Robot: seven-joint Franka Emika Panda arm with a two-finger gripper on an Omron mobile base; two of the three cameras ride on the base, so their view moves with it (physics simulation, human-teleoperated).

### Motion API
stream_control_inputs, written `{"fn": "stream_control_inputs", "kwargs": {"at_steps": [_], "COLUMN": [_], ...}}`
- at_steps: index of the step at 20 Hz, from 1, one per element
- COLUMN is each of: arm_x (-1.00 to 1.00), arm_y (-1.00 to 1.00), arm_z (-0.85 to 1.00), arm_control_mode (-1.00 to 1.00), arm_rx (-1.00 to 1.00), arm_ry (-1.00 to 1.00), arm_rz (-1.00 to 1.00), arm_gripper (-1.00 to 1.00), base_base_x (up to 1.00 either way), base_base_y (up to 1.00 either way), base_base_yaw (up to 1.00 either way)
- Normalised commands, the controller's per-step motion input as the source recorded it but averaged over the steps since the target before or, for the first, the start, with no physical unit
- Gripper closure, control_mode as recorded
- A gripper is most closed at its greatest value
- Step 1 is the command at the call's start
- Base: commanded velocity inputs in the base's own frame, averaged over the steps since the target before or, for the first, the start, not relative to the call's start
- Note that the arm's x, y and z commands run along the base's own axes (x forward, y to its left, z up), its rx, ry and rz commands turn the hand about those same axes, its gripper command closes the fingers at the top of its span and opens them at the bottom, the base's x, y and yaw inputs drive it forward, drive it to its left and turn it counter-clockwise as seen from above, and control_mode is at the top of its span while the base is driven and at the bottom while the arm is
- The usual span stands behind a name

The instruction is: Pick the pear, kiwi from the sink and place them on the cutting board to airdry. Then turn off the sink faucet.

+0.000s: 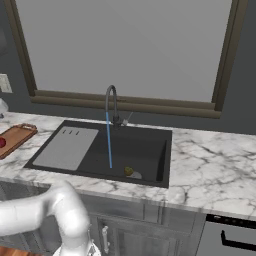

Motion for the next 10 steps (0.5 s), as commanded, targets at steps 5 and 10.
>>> {"fn": "stream_control_inputs", "kwargs": {"at_steps": [5, 10], "arm_x": [-0.94, -0.97], "arm_y": [-0.98, -0.98], "arm_z": [0.63, 0.5], "arm_control_mode": [-1.0, -1.0], "arm_rx": [0.37, 0.16], "arm_ry": [-0.03, -0.13], "arm_rz": [-0.03, -0.01], "arm_gripper": [-1.0, -1.0], "base_base_x": [0.0, 0.0], "base_base_y": [0.0, 0.0], "base_base_yaw": [0.0, 0.0]}}
